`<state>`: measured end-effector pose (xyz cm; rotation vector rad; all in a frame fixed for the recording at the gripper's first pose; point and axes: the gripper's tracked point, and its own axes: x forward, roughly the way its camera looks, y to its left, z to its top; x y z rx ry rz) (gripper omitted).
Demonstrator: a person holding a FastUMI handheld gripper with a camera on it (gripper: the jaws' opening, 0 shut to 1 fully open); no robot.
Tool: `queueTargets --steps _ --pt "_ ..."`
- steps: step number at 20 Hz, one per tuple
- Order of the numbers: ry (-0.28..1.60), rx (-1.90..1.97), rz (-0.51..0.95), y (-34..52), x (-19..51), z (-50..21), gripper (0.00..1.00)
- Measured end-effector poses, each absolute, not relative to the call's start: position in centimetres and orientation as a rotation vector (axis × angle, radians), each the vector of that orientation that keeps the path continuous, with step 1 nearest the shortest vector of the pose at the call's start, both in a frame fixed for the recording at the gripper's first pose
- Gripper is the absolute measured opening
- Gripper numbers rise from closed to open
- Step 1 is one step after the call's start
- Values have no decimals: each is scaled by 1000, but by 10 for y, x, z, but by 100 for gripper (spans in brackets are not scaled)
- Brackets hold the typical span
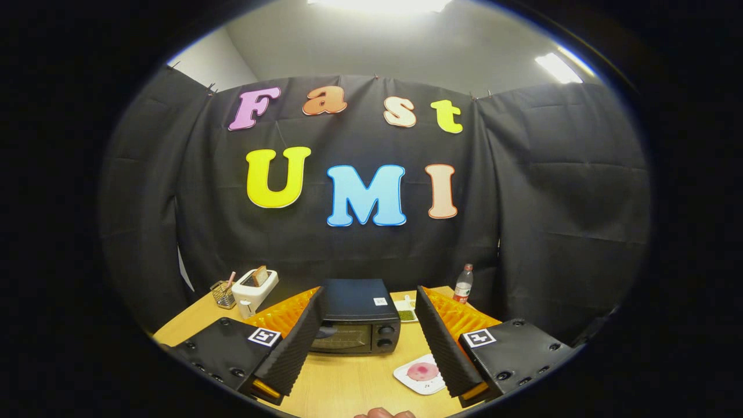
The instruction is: Open the toaster oven, put the food inside, and close the toaster oven door.
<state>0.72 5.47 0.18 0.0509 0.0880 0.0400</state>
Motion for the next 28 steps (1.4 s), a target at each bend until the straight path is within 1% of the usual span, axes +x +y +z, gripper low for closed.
queueTargets --steps 5,14,21,28 --pt "109 37 68 85 31 -7 98" --pt "200 11 158 143 89 -59 98" --pt "308 2 169 162 132 -115 98" --pt "374 24 174 185 155 -148 98"
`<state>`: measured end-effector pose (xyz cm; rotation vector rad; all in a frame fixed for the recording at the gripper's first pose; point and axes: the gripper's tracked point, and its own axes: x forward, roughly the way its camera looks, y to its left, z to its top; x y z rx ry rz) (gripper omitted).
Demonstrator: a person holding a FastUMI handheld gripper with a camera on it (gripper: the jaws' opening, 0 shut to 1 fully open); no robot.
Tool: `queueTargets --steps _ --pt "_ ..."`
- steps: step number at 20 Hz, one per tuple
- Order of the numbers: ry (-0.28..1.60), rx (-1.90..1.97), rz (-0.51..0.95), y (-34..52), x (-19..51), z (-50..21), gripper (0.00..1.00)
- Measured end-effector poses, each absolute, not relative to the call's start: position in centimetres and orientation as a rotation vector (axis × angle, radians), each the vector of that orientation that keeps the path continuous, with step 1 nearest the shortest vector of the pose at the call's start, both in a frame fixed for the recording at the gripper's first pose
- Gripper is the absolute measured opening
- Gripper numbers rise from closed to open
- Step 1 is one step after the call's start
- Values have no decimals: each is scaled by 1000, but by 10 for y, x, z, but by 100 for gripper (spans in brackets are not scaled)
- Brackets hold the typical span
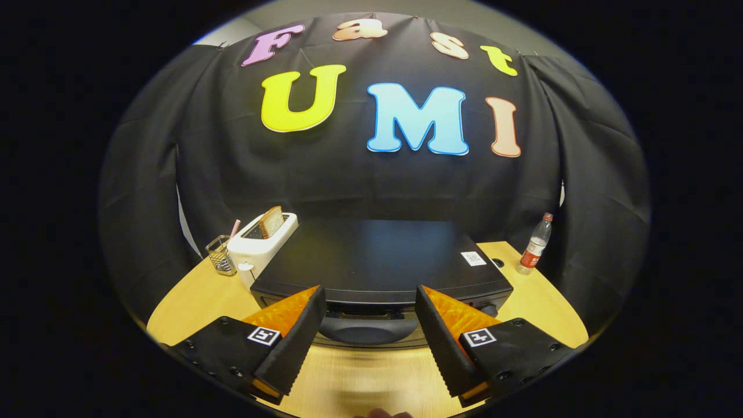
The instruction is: Open the toaster oven, put the food inside, and close the toaster oven door.
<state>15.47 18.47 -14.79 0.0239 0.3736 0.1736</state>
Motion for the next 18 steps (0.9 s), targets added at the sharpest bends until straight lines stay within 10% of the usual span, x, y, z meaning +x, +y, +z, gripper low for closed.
queueTargets --steps 18 --pt "485 6 168 182 160 -181 99"
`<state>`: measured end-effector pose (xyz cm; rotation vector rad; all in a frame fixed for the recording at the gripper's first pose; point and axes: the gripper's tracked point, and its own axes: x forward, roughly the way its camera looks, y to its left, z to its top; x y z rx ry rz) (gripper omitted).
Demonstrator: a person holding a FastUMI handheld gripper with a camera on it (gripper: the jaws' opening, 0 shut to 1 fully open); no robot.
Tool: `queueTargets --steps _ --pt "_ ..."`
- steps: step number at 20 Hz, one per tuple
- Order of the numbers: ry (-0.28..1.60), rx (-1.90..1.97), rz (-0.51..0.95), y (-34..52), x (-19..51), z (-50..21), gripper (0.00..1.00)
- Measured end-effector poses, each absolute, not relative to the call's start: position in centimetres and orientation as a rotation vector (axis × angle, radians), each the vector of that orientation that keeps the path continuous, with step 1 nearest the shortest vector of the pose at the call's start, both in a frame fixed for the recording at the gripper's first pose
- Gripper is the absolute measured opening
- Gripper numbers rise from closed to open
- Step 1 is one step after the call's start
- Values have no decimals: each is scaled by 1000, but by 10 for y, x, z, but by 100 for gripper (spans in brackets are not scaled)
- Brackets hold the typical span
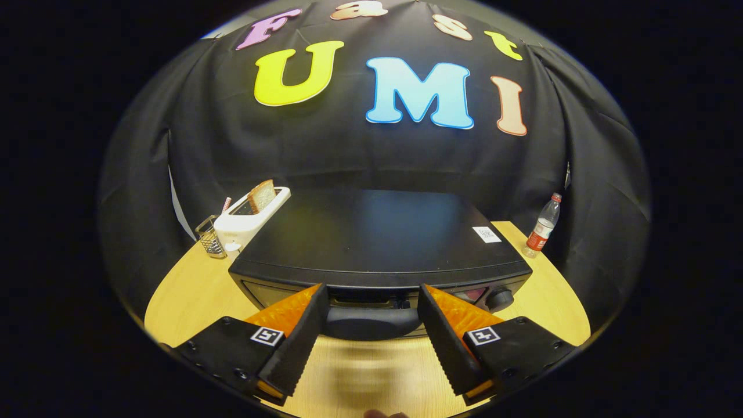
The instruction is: Open the toaster oven, put the food inside, and close the toaster oven door.
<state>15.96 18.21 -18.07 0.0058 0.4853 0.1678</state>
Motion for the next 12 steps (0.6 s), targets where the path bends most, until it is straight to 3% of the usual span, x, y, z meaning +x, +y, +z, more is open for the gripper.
queueTargets --steps 12 --pt "628 4 227 172 83 -222 97"
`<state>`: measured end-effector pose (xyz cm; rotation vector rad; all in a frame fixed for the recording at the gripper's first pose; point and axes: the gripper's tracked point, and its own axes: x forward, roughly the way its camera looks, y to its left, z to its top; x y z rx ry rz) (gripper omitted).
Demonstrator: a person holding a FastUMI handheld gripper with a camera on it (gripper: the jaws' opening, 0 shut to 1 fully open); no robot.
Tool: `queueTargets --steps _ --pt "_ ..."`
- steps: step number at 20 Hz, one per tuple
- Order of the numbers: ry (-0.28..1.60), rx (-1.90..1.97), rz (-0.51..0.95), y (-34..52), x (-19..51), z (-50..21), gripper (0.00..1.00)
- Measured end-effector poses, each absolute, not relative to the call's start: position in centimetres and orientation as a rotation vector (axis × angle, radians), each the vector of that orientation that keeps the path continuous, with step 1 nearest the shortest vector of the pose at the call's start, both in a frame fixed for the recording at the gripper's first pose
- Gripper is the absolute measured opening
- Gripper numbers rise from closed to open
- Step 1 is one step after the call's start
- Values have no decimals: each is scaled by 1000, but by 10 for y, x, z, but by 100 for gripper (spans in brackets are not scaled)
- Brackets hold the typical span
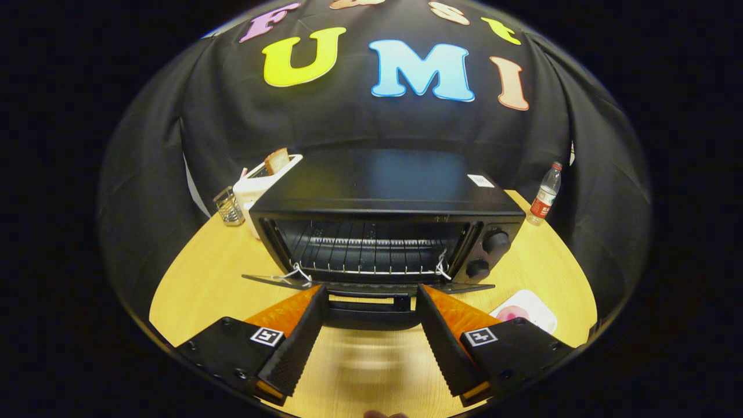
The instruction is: Open the toaster oven, put the food inside, and close the toaster oven door.
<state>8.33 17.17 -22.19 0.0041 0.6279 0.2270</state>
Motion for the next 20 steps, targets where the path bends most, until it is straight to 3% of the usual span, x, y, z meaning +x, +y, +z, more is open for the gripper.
queueTargets --steps 13,20 --pt "876 -66 254 149 21 -311 97" --pt "881 -46 313 117 -14 -295 97"
